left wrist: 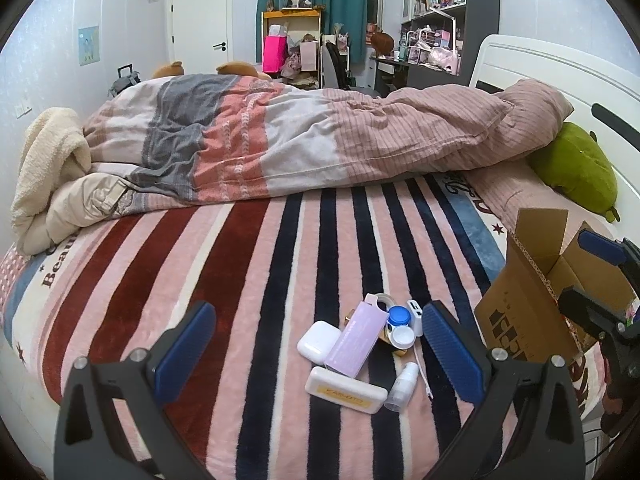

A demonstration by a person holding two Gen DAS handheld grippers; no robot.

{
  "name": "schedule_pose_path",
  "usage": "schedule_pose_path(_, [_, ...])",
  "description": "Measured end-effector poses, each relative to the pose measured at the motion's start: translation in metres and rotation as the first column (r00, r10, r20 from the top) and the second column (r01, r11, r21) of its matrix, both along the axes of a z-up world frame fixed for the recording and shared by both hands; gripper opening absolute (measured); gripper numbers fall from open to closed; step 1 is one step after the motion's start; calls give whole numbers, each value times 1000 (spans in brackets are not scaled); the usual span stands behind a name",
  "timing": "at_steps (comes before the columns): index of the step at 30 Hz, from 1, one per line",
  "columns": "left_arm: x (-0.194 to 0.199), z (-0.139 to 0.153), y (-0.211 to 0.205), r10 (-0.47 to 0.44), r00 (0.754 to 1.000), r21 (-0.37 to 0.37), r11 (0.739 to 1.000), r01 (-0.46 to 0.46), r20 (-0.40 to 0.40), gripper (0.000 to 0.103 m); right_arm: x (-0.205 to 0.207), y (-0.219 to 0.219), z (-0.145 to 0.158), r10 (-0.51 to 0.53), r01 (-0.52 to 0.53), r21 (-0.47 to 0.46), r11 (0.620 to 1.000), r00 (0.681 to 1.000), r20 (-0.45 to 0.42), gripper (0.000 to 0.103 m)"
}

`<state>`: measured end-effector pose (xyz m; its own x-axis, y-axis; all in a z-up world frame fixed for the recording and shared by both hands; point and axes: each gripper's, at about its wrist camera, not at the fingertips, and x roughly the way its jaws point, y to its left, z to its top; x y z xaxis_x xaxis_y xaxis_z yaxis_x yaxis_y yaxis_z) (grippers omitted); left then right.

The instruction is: Organize rigid objects

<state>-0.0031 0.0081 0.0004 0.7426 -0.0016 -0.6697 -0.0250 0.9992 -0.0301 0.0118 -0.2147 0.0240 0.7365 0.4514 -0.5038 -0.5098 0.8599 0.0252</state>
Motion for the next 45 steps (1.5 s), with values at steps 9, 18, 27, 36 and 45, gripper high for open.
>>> schedule_pose_path(9, [-1, 0, 1, 4, 1000, 1, 1000, -4, 1, 102, 0, 6, -3, 9, -9, -2, 1000, 1000, 3, 103])
schedule_pose_path(18, [-1, 0, 0, 4, 1000, -2, 1000, -4, 1, 102, -1, 6, -3, 11, -11, -8, 1000, 1000, 9, 103])
schedule_pose_path(27, [-1, 2, -1, -1, 1000, -11, 1000, 1, 0, 102, -1, 7, -2, 18, -18, -13, 1000, 1000, 9, 103])
schedule_pose_path(36, [0, 2, -2, 0, 1000, -15, 1000, 0, 1, 102, -1, 8, -1, 17, -17, -13, 1000, 1000, 8, 103])
schedule_pose_path(45, [-1, 2, -2, -1, 1000, -17, 1000, 1, 4, 102, -1, 9, -2, 17, -17, -15, 1000, 1000, 7, 103])
